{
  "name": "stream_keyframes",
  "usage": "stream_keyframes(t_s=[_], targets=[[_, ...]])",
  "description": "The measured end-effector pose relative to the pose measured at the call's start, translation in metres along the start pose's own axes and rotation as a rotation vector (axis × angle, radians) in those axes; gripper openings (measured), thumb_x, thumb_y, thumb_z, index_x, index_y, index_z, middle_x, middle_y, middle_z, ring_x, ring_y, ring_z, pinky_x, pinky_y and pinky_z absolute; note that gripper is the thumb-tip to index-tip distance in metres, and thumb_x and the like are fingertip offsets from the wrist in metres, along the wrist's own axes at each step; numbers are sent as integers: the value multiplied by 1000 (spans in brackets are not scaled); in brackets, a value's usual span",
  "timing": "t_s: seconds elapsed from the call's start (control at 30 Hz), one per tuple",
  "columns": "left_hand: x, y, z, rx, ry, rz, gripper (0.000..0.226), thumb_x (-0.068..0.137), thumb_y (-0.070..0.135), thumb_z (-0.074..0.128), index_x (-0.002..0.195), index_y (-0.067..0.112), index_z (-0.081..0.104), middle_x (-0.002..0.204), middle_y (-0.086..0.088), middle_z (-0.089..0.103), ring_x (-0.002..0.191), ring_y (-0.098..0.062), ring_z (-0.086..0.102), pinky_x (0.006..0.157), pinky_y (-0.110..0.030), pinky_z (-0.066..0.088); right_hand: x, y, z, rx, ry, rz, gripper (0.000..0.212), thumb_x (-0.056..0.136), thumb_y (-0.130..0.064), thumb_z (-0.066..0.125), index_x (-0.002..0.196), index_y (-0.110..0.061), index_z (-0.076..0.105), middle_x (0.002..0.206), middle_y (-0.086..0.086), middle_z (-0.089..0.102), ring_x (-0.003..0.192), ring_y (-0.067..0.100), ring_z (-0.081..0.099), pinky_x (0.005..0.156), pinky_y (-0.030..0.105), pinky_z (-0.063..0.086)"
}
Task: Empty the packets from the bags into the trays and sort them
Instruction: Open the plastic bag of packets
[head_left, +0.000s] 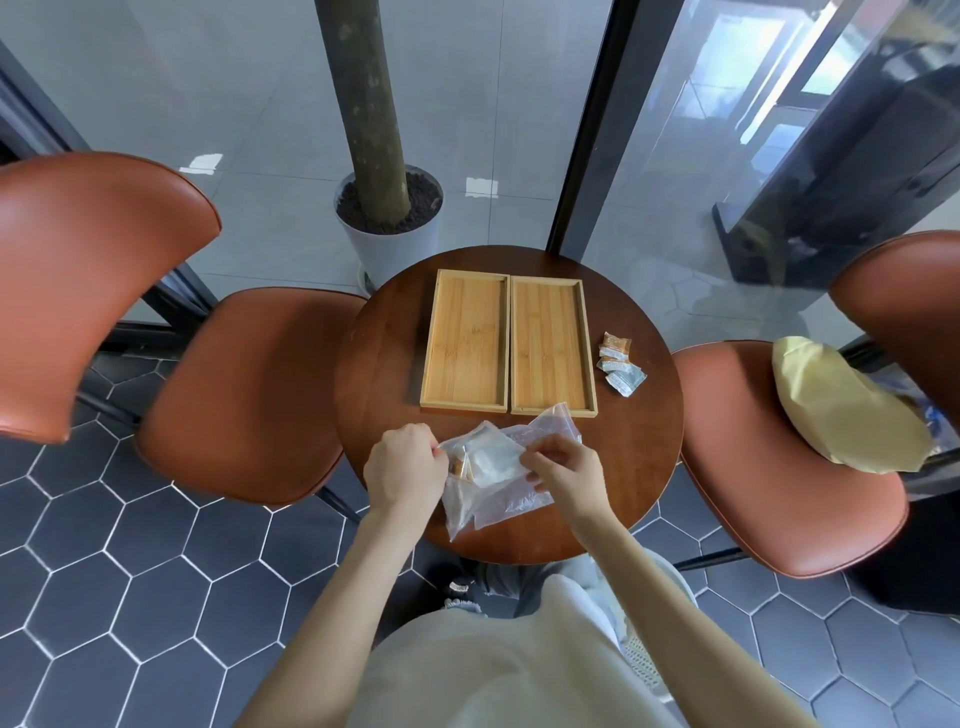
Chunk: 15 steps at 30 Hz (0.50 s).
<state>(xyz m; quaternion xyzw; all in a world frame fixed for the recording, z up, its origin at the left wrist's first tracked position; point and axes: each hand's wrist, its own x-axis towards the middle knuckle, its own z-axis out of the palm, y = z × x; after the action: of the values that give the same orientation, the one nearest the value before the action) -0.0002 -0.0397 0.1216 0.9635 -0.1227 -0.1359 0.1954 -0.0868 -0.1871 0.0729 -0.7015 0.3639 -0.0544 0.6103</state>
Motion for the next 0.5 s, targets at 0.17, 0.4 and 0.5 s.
stream_keyframes(t_s=[0.17, 0.4, 0.5], targets=[[-1, 16, -13, -112, 19, 122, 16, 87, 17, 60, 86, 8, 72, 82, -9, 74, 72, -22, 67, 58, -26, 50, 6, 12, -1, 451, -105, 345, 24, 95, -20, 44, 88, -10, 64, 82, 9, 66, 77, 21, 60, 72, 31, 49], [-14, 43, -62, -265, 105, 323, 14, 84, 19, 64, 82, 10, 74, 67, -5, 74, 59, -14, 68, 60, -27, 56, 7, 20, 17, 813, -125, 572, 25, 96, -16, 36, 94, -12, 61, 96, 10, 63, 90, 25, 59, 86, 39, 45], [-15, 50, -80, -358, 100, 361, 11, 81, 17, 67, 78, 10, 75, 61, -3, 74, 52, -11, 67, 55, -30, 58, 9, 12, 21, 925, -205, 597, 29, 96, -11, 33, 90, -10, 61, 86, 7, 68, 88, 24, 57, 86, 37, 42]])
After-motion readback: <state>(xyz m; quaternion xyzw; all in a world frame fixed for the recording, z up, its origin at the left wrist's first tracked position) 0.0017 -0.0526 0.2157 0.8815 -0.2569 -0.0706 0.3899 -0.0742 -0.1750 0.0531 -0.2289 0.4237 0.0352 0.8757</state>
